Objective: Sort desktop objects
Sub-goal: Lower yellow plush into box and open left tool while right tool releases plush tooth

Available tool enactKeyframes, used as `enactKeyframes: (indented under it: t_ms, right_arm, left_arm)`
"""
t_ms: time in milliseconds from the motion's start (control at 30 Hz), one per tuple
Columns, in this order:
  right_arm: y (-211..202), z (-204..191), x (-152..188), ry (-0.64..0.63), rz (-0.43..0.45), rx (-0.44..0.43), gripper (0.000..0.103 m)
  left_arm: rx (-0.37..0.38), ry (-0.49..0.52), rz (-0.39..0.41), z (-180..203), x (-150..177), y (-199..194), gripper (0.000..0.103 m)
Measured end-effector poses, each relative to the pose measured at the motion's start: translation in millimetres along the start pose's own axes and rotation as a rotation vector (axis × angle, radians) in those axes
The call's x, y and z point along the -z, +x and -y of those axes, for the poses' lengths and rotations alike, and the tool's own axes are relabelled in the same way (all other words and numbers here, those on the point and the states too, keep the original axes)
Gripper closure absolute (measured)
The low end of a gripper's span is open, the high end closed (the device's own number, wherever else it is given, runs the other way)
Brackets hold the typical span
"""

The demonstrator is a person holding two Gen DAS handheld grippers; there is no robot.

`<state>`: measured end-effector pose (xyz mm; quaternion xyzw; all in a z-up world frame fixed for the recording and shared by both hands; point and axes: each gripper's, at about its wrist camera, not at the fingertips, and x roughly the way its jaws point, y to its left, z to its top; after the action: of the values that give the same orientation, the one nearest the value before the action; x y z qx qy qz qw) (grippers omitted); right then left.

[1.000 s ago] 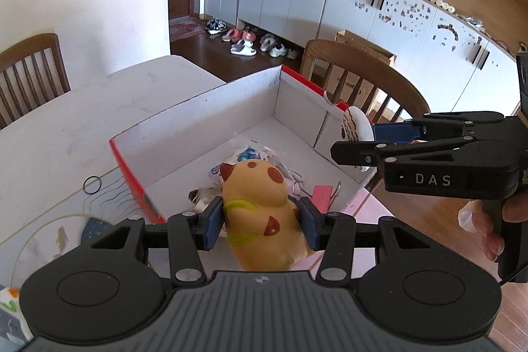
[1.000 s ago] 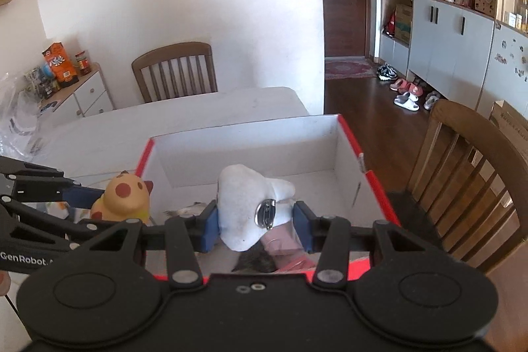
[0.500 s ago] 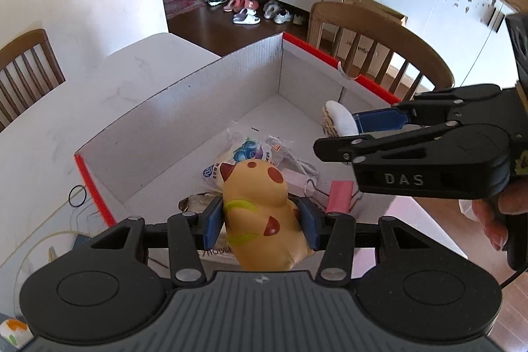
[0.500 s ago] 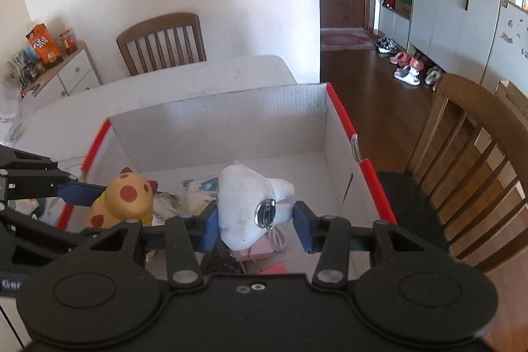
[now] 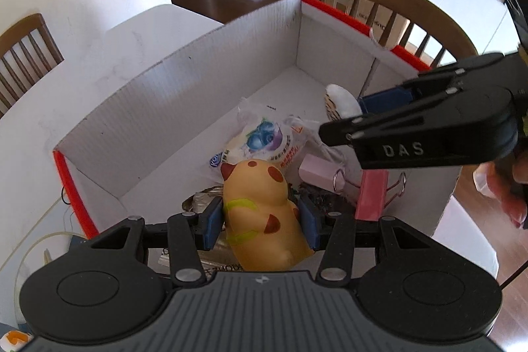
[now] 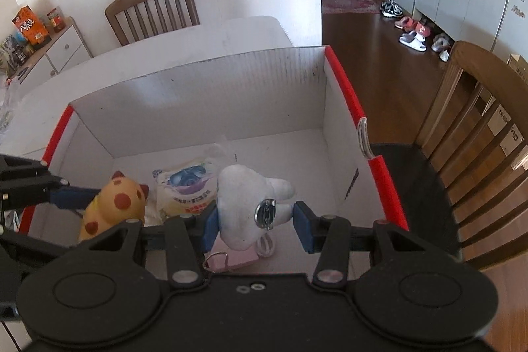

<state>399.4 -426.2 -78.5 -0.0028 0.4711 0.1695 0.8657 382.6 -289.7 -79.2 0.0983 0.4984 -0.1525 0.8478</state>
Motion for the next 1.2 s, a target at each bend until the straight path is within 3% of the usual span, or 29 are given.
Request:
enactKeyframes:
  t_ms: [600, 800, 1200]
  right_arm:
    - [15.3, -6.7, -0.5, -0.026, -0.074, 0.023, 0.053]
    - [12.9, -7.0, -0.9, -0.029, -0.063, 0.030, 0.047]
    - [-8.3, -5.8, 0.2, -0.039, -0.038, -0.008, 0.039]
  left_arm:
    - [0.016, 0.015, -0.042, -0.3, 2.7, 10.6, 0.054]
    - [0.025, 0.009, -0.018, -0.5, 5.1, 4.7, 0.042]
    - [0.073, -0.050, 0.032, -6.4, 12.8, -17.0, 0.039]
